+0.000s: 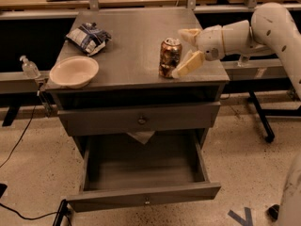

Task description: Pick orange can from middle drawer and place on counter

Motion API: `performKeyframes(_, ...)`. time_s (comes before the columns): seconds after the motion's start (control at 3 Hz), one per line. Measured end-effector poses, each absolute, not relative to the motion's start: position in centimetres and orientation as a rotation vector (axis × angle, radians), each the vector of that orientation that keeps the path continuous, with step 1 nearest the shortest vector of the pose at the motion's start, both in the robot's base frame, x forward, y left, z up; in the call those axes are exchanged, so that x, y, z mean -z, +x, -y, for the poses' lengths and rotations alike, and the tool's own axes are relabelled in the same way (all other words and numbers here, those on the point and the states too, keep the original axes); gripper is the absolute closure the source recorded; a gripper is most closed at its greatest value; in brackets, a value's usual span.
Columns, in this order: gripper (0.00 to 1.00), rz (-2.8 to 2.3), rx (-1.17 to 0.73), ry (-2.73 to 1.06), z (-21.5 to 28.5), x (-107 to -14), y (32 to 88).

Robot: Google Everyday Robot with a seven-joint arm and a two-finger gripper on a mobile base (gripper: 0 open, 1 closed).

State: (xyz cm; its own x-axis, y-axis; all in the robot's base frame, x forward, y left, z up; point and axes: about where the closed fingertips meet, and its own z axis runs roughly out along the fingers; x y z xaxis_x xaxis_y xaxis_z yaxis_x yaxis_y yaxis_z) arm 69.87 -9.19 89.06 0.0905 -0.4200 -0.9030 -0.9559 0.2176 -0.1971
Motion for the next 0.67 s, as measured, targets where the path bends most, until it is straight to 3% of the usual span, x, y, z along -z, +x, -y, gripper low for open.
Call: performKeyframes(0.67, 0.00, -1.463, -0.659, -1.350, 10.0, -90.3, 69.8)
